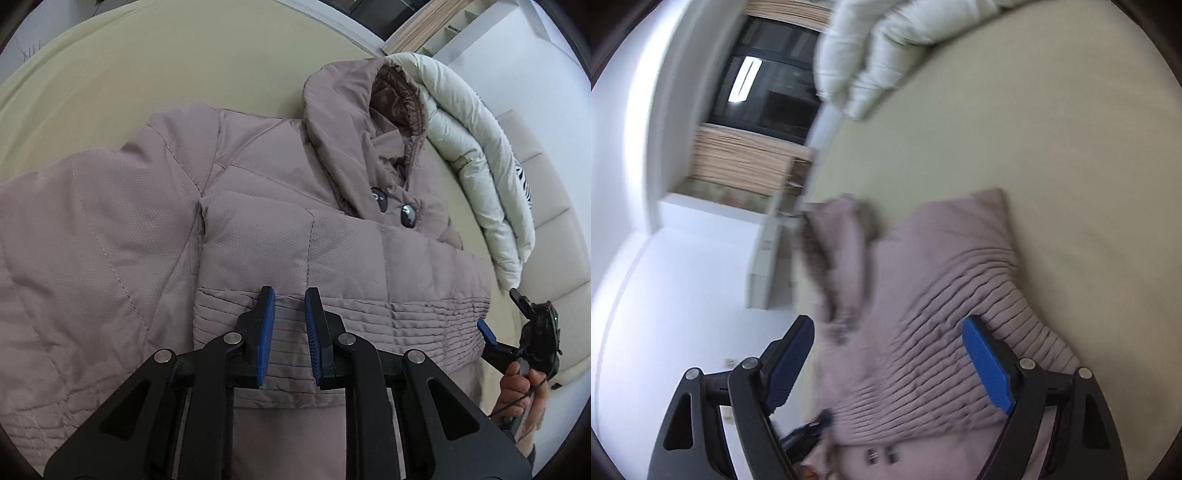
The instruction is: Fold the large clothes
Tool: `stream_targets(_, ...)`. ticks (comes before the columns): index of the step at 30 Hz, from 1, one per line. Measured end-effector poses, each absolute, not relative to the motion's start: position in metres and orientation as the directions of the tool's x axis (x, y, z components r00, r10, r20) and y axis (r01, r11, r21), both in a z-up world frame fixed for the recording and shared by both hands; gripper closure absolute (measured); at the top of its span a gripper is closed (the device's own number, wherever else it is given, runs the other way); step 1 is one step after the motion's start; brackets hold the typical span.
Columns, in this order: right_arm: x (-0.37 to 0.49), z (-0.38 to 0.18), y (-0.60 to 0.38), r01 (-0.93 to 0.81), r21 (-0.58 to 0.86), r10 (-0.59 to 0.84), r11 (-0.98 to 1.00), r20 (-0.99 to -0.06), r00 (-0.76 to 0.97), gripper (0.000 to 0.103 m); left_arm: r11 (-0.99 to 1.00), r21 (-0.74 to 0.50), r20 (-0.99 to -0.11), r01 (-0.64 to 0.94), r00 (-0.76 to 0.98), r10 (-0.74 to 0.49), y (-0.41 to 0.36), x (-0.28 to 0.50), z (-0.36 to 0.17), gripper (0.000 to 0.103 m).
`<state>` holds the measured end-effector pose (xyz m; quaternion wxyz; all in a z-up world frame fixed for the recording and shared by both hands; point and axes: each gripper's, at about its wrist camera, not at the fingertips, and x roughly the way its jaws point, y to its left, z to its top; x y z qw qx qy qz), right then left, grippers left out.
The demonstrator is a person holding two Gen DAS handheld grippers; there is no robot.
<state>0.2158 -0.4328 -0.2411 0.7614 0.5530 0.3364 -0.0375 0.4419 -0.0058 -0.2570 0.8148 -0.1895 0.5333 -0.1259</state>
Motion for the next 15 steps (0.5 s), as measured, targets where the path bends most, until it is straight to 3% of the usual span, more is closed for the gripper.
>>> stream_targets(2, 0.229, -0.272, -0.427, 0.464, 0.809, 0.344, 0.362, -0.578, 0.740, 0.017, 0.895, -0.445, -0.821, -0.013, 0.406, -0.402, 0.001, 0.443, -0.260, 0.087)
stream_targets(6, 0.243, -0.256, -0.407, 0.448, 0.751, 0.324, 0.486, -0.631, 0.705, 0.012, 0.899, -0.438, -0.824, -0.024, 0.412, -0.390, 0.011, 0.443, -0.264, 0.087)
stream_targets(11, 0.234, -0.208, -0.425, 0.331, 0.849, 0.324, 0.412, -0.476, 0.818, 0.013, 0.901, -0.433, -0.822, -0.028, 0.421, -0.382, 0.017, 0.442, -0.262, 0.087)
stream_targets(15, 0.255, -0.205, -0.428, 0.340, 0.840, 0.339, 0.423, -0.494, 0.800, 0.013, 0.910, -0.413, -0.830, -0.029, 0.424, -0.363, 0.014, 0.442, -0.261, 0.087)
